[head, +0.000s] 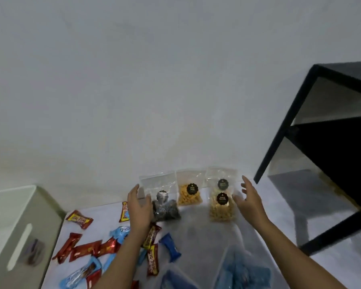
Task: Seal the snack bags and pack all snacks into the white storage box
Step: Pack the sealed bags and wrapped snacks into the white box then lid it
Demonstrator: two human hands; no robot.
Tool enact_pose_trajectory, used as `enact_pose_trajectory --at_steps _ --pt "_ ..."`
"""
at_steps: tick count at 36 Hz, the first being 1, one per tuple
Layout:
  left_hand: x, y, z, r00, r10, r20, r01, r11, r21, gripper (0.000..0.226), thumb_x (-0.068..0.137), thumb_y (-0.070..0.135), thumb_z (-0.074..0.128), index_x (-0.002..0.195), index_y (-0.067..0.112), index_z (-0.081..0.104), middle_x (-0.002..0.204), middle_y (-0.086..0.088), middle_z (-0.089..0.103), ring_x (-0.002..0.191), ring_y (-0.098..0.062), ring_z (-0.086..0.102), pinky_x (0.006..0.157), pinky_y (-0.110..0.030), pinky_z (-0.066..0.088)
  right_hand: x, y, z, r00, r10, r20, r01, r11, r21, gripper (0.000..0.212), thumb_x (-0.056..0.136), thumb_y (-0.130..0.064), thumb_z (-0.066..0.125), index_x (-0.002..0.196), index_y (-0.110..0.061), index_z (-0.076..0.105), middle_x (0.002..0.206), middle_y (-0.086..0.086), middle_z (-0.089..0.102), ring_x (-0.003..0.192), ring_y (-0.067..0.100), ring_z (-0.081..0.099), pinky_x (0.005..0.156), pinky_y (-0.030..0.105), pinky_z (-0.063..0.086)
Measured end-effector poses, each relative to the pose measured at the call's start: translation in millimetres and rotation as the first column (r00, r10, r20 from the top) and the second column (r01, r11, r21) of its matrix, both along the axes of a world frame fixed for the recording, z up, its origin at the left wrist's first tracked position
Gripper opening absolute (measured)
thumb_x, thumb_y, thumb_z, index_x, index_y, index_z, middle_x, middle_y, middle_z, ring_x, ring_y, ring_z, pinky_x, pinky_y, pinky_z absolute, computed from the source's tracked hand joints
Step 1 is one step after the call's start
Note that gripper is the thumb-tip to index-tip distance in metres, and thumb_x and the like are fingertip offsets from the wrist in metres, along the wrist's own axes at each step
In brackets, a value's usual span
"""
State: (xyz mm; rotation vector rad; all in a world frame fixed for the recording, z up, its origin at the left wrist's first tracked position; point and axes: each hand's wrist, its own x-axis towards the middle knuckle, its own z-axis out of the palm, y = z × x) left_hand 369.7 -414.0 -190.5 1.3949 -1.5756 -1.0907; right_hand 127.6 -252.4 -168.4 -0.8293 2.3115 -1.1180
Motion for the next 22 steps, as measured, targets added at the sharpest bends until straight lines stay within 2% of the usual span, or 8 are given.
enact_pose_trajectory --at_steps 4,9,12,17,19,22 --pt "-11 -13 -18 0.994 0.096 -0.048 -0.095 0.995 0.024 0.049 0.091 0.012 0.055 0.137 0.006 0.038 0.141 -0.011 0.043 0.130 -0.024 0.040 0.107 -0.032 0.032 -17 -14 -20 1.000 -0.017 0.004 0.017 0.999 -0.050 0.070 0.088 -0.020 0.062 0.146 -0.010 0.024 0.141 0.017 0.041 0.125 0.031 0.046 0.102 0.045 0.041" --pt "-29 -25 -32 0.971 0.218 -0.098 -0.216 0.976 0.023 0.045 0.088 0.011 0.060 0.130 0.003 0.045 0.130 -0.014 0.050 0.121 -0.024 0.047 0.106 -0.038 0.039 -27 -30 -44 0.994 -0.088 0.065 0.097 0.984 -0.149 0.062 0.088 -0.021 0.062 0.142 -0.015 0.030 0.128 0.013 0.049 0.116 0.027 0.050 0.098 0.047 0.045" --pt "-37 -28 -37 0.946 0.276 -0.169 -0.272 0.961 0.047 0.039 0.087 0.009 0.061 0.123 0.004 0.047 0.117 -0.011 0.055 0.108 -0.020 0.052 0.097 -0.031 0.043 -30 -37 -52 0.990 -0.115 0.080 0.129 0.972 -0.198 0.050 0.090 -0.016 0.060 0.135 -0.015 0.039 0.122 0.012 0.052 0.108 0.023 0.053 0.093 0.041 0.048" --pt "-45 -29 -42 0.916 0.322 -0.238 -0.309 0.947 0.091 0.034 0.086 0.009 0.063 0.117 0.005 0.051 0.094 0.005 0.055 0.090 -0.013 0.054 0.081 -0.020 0.047 -35 -44 -58 0.990 -0.135 0.036 0.140 0.964 -0.227 0.033 0.089 -0.014 0.060 0.121 -0.009 0.050 0.115 0.014 0.056 0.101 0.020 0.054 0.084 0.037 0.051" --pt "-47 -30 -42 0.908 0.339 -0.247 -0.324 0.941 0.102 0.034 0.085 0.011 0.064 0.117 0.005 0.051 0.093 0.005 0.054 0.086 -0.012 0.053 0.080 -0.023 0.047 -38 -47 -60 0.991 -0.133 0.031 0.136 0.966 -0.220 0.035 0.088 -0.013 0.062 0.121 -0.007 0.050 0.117 0.014 0.055 0.102 0.019 0.053 0.078 0.028 0.044" --pt "-46 -32 -42 0.906 0.348 -0.241 -0.334 0.937 0.100 0.033 0.086 0.017 0.064 0.115 0.006 0.053 0.098 0.001 0.055 0.086 -0.012 0.053 0.082 -0.029 0.048 -42 -52 -62 0.985 -0.141 0.104 0.160 0.965 -0.207 0.042 0.086 -0.014 0.065 0.124 -0.007 0.047 0.122 0.014 0.053 0.104 0.021 0.052 0.079 0.027 0.040"
